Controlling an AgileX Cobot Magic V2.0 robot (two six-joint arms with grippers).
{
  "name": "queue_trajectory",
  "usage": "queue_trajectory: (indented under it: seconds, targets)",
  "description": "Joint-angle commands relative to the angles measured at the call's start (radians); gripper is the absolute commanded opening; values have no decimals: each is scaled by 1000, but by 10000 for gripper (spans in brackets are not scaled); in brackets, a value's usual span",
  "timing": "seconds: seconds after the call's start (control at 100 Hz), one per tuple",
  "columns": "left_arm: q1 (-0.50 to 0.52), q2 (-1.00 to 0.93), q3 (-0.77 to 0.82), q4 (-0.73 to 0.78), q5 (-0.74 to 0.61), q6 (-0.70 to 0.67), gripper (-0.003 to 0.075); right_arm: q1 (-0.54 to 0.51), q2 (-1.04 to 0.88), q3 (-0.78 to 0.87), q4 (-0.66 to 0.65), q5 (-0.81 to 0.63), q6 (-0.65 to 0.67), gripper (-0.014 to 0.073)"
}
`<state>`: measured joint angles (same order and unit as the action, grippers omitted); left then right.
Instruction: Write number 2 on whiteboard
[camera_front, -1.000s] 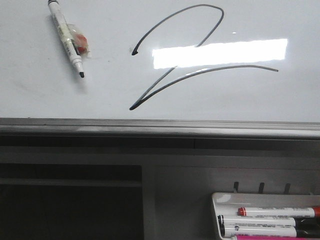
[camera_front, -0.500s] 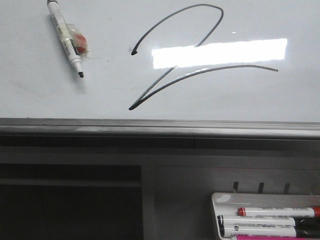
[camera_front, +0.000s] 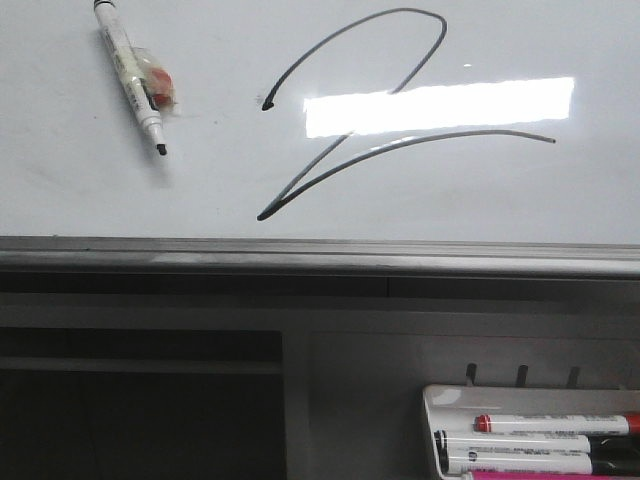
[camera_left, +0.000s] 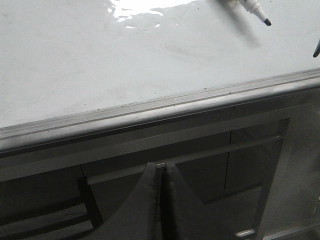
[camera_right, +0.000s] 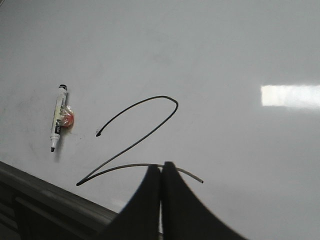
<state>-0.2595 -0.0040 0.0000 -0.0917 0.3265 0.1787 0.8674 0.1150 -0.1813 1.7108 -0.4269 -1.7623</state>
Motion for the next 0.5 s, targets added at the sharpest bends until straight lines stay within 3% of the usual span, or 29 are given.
queue_trajectory:
  seconds: [0.0, 0.32, 0.49]
  targets:
    - [3, -26, 12, -2, -65, -9, -20, -4, 10, -25, -34, 11, -9, -78]
    - [3, -26, 12, -2, -65, -7, -20, -4, 10, -16, -33, 11, -9, -78]
    - [3, -26, 12, -2, -65, -7, -20, -4, 10, 11, -36, 103, -9, -78]
